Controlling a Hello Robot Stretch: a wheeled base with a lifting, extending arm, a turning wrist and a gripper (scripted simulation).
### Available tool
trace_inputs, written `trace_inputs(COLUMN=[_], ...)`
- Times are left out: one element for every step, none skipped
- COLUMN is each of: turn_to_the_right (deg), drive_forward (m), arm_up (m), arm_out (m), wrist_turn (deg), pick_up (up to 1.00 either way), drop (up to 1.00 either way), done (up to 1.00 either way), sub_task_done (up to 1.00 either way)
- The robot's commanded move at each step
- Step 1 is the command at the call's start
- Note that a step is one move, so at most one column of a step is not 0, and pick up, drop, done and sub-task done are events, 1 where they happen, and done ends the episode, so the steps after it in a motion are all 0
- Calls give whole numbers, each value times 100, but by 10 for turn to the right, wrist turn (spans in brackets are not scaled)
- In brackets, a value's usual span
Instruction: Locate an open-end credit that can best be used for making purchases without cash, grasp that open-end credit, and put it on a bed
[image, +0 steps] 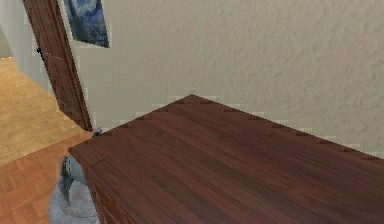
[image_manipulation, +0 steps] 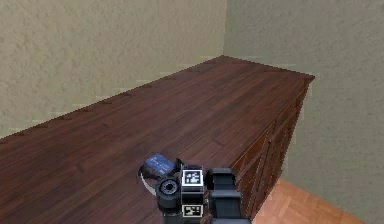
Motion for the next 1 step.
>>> trace_inputs(turn_to_the_right=[0], drive_forward=[0], arm_up=[0], arm_out=[0], wrist_turn=[0], pick_up=[100], drop=[0], done=[0], sub_task_done=[0])
